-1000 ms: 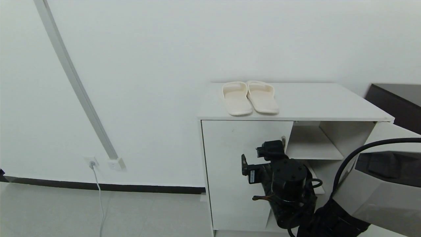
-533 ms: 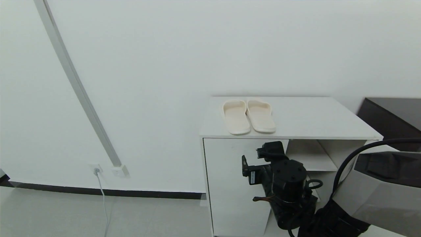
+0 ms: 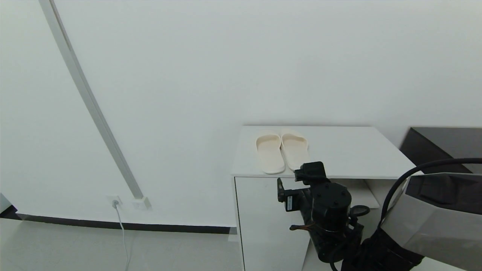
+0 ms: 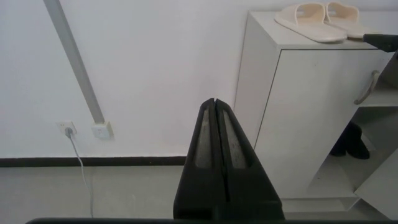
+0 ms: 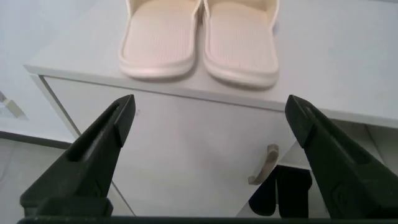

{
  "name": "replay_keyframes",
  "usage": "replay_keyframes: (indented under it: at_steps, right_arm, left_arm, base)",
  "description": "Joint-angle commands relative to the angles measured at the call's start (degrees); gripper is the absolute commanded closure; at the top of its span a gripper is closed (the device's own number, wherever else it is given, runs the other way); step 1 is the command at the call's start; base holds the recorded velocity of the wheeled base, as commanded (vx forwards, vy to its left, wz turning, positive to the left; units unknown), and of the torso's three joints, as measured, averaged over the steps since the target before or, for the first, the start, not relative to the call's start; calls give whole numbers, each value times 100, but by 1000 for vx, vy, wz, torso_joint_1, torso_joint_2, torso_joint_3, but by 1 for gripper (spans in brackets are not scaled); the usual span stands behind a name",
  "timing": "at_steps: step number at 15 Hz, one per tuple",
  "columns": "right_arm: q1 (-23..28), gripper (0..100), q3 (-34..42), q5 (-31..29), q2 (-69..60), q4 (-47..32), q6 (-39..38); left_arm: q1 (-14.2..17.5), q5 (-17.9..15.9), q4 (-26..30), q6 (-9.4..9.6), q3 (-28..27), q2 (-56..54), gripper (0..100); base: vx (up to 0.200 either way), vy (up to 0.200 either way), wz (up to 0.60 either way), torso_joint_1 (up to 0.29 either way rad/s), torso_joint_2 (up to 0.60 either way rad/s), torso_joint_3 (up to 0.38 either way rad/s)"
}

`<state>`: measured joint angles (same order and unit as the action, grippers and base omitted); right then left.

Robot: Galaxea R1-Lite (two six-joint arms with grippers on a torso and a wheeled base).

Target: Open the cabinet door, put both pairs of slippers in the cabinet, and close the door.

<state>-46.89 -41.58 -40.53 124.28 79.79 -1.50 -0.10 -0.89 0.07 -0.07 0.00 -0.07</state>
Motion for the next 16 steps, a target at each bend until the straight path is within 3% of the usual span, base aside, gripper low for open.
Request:
replay_keyframes:
  at_steps: [1, 5, 9, 11, 15, 16]
  right_arm:
    - [-5, 0, 1, -7, 8, 2, 1]
    - [30, 0, 19, 72, 52, 19, 1]
    - [136, 0, -219, 195, -124, 2, 185]
    - [241, 0, -649, 204, -396, -789, 80]
    - [232, 0, -1871, 327, -1126, -3312, -597]
    - [224, 0, -2029, 336, -1178, -3637, -738]
  left_arm:
    - [1, 1, 1, -1, 0, 7, 100]
    - [1, 1, 1, -1, 0, 7, 100]
    - [1, 1, 1, 16, 0, 7, 100]
    - [1, -8, 1, 42, 0, 7, 100]
    - [1, 1, 1, 42, 0, 7, 100]
    - [1, 1, 1, 42, 0, 7, 100]
  base:
    - [0, 0, 0, 193, -417, -242]
    - [0, 0, 0, 167, -371, -198]
    - [0, 0, 0, 10, -21, -12]
    - [0, 0, 0, 0, 0, 0]
    - [0, 0, 0, 0, 0, 0]
    - [0, 0, 0, 0, 0, 0]
